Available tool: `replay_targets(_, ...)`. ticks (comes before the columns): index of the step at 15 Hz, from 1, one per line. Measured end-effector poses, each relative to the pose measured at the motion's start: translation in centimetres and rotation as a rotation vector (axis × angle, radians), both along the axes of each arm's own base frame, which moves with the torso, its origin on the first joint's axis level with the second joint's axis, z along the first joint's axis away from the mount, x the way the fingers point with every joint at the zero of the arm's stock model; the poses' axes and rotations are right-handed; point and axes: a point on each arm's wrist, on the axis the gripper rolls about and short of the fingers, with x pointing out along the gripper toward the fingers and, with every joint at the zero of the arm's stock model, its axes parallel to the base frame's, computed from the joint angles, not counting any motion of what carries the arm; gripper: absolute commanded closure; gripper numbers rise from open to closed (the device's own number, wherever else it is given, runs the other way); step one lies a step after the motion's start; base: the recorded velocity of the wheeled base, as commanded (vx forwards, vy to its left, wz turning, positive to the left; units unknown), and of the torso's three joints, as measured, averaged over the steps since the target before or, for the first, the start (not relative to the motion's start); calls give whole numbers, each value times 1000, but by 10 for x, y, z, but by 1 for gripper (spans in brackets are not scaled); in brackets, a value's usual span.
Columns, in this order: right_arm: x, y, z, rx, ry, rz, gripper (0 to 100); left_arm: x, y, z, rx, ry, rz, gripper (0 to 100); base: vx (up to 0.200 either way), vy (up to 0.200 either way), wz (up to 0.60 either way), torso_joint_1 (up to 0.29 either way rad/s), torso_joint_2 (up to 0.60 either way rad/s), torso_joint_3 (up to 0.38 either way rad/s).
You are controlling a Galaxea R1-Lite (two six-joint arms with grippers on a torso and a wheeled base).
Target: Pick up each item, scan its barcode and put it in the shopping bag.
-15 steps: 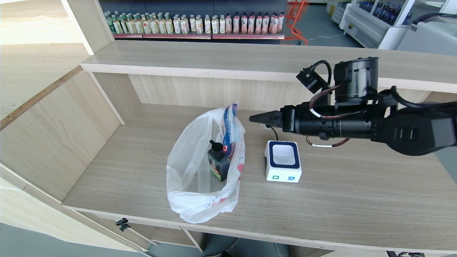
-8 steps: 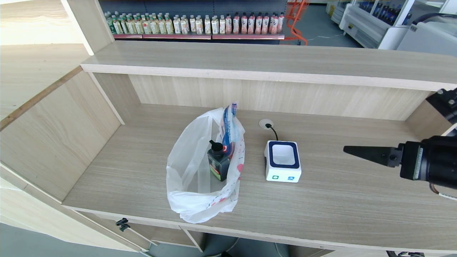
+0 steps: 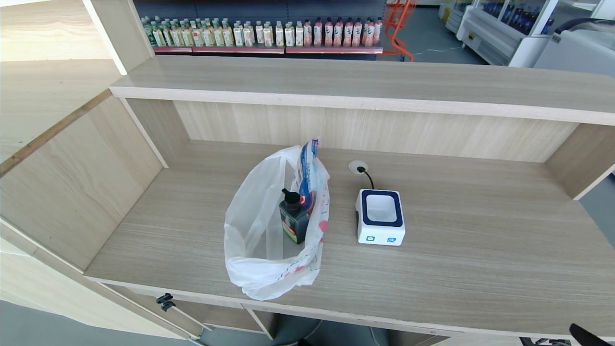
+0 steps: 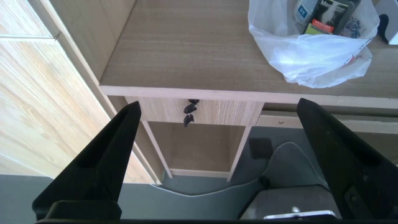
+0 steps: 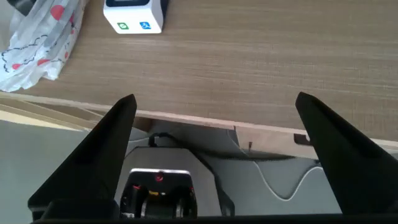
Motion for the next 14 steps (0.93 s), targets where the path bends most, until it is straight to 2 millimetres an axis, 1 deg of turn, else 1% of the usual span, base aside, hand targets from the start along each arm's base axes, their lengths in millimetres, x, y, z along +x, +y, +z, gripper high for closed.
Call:
replay_targets(2, -24, -3, -22, -48, -106, -41, 0, 0, 0, 0, 0, 0, 0, 0, 0, 0, 0, 0, 0, 0)
replay_targets(4, -39, -3, -41, -107, -188, -63, 0, 0, 0, 0, 0, 0, 0, 0, 0, 0, 0, 0, 0, 0)
replay_targets(5, -43, -3, -50, -121, -201, -75, 0, 0, 0, 0, 0, 0, 0, 0, 0, 0, 0, 0, 0, 0)
replay_targets(8, -49, -3, -56, -130, -259, -90, 0, 0, 0, 0, 0, 0, 0, 0, 0, 0, 0, 0, 0, 0)
replay_targets(9, -50, -3, -57, -133, -264, -91, 100, 0, 0, 0, 0, 0, 0, 0, 0, 0, 0, 0, 0, 0)
replay_targets(14, -51, -3, -58, -128, -280, -93, 100, 0, 0, 0, 0, 0, 0, 0, 0, 0, 0, 0, 0, 0)
